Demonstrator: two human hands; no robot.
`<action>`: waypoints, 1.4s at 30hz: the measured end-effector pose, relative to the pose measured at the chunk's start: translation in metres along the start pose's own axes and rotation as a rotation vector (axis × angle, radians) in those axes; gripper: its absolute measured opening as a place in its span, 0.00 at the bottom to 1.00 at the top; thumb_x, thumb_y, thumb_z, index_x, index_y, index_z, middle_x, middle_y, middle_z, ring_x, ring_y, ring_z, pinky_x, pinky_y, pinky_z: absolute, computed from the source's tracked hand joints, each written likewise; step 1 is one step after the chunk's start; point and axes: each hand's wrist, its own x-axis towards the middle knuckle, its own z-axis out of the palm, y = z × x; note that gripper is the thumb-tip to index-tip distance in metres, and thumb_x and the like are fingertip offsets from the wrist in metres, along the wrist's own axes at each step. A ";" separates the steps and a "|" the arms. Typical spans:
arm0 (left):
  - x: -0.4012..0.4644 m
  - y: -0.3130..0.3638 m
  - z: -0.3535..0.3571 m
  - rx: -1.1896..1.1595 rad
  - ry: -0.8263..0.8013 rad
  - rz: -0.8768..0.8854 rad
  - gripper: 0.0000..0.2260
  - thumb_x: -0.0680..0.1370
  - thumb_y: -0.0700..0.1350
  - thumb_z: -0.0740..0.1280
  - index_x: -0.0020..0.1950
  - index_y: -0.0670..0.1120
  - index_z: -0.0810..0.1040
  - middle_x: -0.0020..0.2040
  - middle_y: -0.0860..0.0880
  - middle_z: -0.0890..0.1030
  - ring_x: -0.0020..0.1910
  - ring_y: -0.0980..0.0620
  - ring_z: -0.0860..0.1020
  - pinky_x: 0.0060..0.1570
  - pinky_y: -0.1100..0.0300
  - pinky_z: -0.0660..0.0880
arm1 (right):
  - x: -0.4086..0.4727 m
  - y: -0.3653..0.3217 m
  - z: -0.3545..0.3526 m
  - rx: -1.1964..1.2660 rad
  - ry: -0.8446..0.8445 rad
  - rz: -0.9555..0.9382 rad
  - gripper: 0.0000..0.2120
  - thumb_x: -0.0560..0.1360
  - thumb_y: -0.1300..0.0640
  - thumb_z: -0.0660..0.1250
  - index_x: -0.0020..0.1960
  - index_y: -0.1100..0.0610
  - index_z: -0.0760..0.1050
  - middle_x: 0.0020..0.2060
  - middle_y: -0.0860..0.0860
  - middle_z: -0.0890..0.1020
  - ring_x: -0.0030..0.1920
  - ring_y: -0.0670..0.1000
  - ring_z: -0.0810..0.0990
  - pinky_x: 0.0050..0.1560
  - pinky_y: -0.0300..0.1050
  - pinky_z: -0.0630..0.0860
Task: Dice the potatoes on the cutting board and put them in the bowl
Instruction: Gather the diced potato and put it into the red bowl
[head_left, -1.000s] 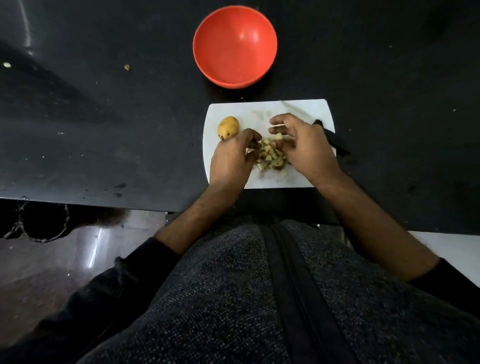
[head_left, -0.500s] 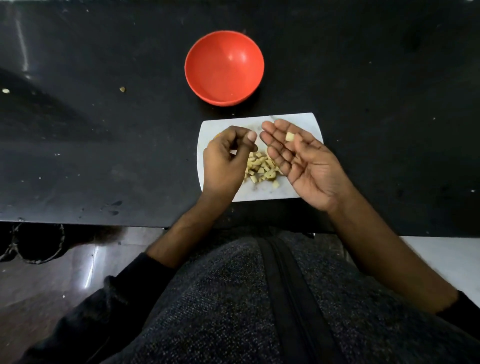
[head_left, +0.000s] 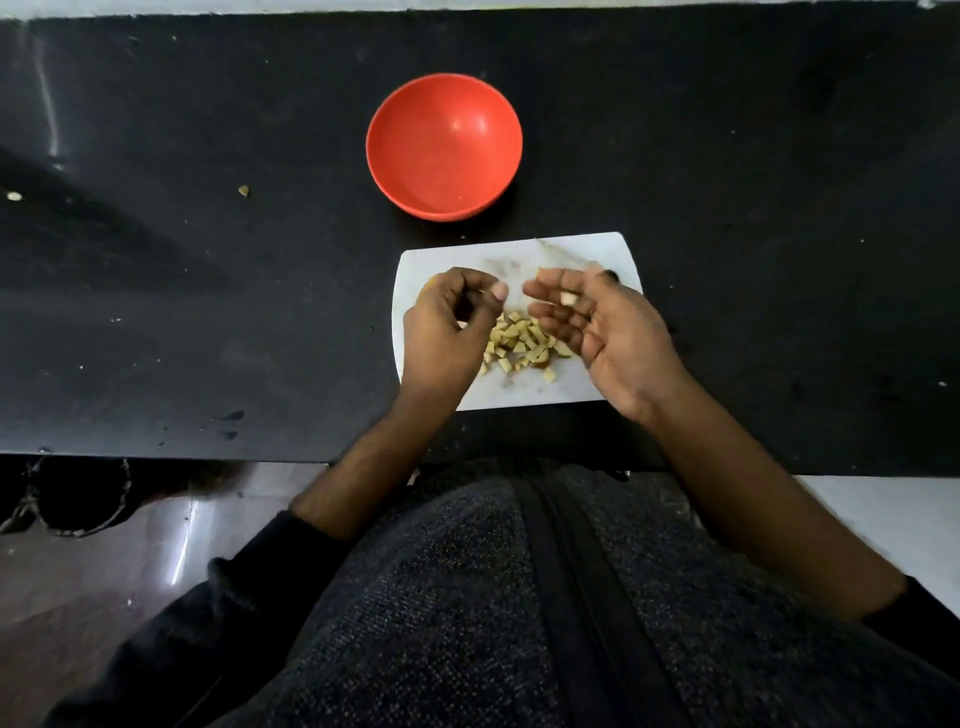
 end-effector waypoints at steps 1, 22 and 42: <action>0.000 -0.005 0.000 0.128 -0.038 0.051 0.07 0.78 0.48 0.72 0.53 0.47 0.81 0.43 0.49 0.82 0.42 0.55 0.81 0.42 0.59 0.78 | 0.004 0.005 -0.002 -0.339 0.098 -0.122 0.14 0.83 0.55 0.59 0.62 0.61 0.78 0.55 0.54 0.84 0.55 0.50 0.82 0.59 0.47 0.78; 0.008 -0.036 0.008 0.612 -0.245 0.289 0.09 0.72 0.35 0.72 0.51 0.39 0.79 0.52 0.42 0.76 0.46 0.43 0.78 0.42 0.46 0.78 | 0.037 0.027 -0.010 -1.396 -0.091 -0.558 0.13 0.74 0.67 0.67 0.56 0.58 0.81 0.54 0.51 0.80 0.54 0.53 0.78 0.53 0.49 0.77; 0.005 -0.035 0.012 0.387 -0.260 0.360 0.27 0.72 0.27 0.67 0.70 0.41 0.74 0.64 0.46 0.80 0.61 0.51 0.79 0.63 0.60 0.75 | 0.020 0.032 -0.016 -0.779 -0.030 -0.451 0.33 0.72 0.78 0.51 0.75 0.61 0.63 0.68 0.54 0.76 0.70 0.46 0.72 0.70 0.46 0.69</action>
